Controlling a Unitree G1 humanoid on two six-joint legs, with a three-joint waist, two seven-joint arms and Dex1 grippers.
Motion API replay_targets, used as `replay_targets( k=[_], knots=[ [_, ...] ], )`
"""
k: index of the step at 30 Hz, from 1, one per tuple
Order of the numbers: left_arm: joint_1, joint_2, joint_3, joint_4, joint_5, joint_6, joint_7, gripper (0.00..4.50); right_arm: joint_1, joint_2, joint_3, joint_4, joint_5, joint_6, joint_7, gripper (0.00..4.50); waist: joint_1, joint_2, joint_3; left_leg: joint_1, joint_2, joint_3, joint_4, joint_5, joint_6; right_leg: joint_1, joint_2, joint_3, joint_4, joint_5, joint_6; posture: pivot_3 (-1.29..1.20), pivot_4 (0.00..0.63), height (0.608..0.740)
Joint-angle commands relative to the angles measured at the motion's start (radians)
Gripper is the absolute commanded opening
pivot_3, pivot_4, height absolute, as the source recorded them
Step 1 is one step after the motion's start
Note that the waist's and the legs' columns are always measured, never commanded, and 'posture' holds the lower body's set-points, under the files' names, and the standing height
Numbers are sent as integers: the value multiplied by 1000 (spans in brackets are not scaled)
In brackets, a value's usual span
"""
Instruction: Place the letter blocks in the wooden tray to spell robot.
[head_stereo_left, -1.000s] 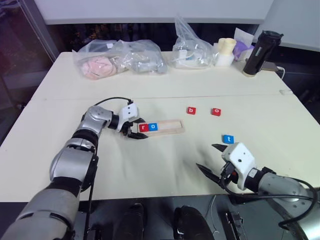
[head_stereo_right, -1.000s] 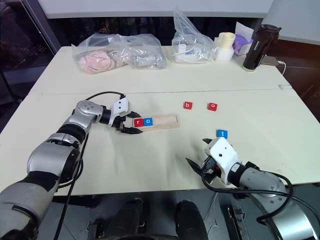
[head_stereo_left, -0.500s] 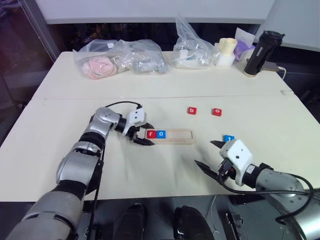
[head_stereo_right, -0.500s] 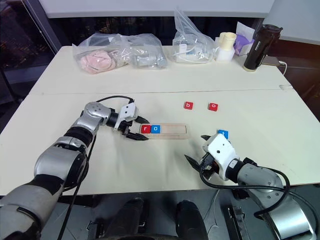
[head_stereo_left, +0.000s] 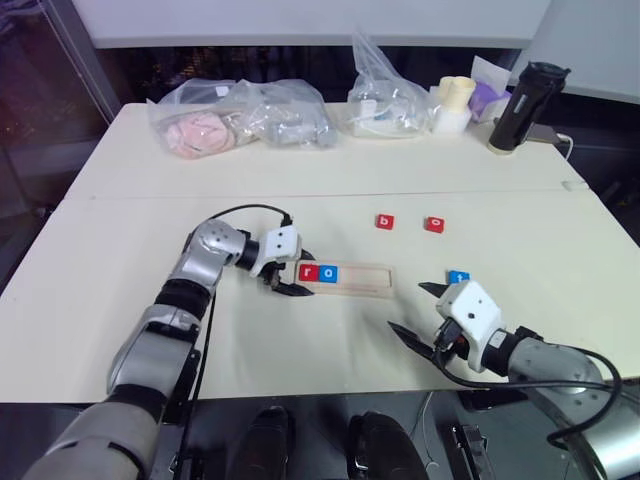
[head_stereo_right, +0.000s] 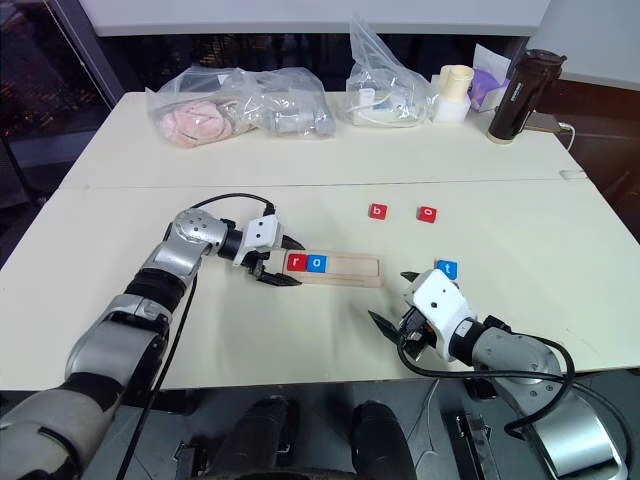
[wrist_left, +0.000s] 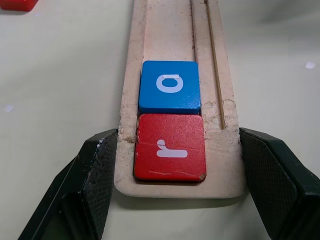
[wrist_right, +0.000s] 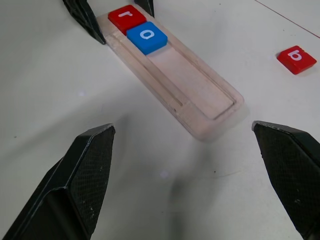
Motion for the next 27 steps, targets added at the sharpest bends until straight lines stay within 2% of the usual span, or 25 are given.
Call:
replay_targets(
  k=[1,5,10,20,27],
  knots=[
    [62,-1,-38,-174,-12,153,22,3124,-2,6,-2,-14,-9,-18,0,4500,0,0,0,0,0,0,0,0,0,0,0,0,0,0,0,0,150,740],
    [115,6,-56,-331,-21,331,48,3124,0,11,5,-16,-15,-19,-2,4500,0,0,0,0,0,-1,0,0,0,0,-1,1,0,0,0,0,150,740],
    [142,17,-90,-451,-18,447,91,3124,-5,17,15,-16,-23,-19,-7,4500,0,0,0,0,0,-2,0,0,0,0,0,1,0,0,-1,0,150,740],
    [187,45,-148,-567,-70,521,87,3124,-6,31,26,-16,-38,-17,-12,4500,0,0,0,0,0,-2,0,0,0,0,-1,1,-1,-1,-1,0,150,740],
    [198,76,-174,-585,-91,544,101,3124,-8,36,25,-13,-46,-19,-12,4500,0,0,0,0,1,-2,0,0,0,0,-1,1,-1,-2,-4,0,150,740]
  ],
)
